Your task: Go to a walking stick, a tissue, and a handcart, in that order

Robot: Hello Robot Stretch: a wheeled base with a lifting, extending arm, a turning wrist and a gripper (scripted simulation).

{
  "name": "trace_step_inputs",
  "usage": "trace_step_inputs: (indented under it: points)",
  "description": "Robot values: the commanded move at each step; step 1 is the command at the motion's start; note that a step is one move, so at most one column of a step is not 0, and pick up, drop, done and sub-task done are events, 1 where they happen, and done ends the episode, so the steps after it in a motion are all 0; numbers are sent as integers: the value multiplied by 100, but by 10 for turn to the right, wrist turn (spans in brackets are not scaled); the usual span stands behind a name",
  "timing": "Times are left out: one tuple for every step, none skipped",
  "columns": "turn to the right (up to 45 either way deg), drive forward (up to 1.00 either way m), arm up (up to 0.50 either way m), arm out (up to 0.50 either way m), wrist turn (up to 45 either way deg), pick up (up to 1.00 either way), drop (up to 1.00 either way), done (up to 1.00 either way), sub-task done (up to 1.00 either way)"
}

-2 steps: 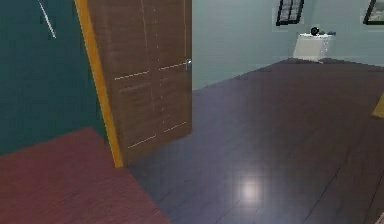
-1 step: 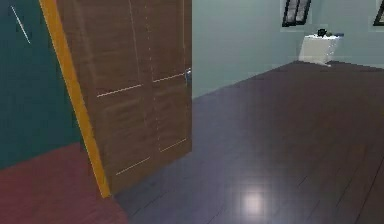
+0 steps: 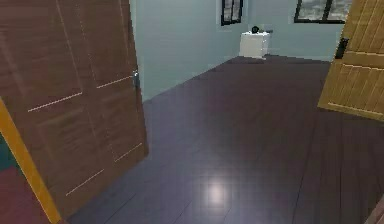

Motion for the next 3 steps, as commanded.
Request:
trace_step_inputs:
  points:
    - [0, 100, 0, 0, 0, 0, 0, 0, 0]
    - [60, 0, 0, 0, 0, 0, 0, 0, 0]
    - [0, 55, 0, 0, 0, 0, 0, 0, 0]
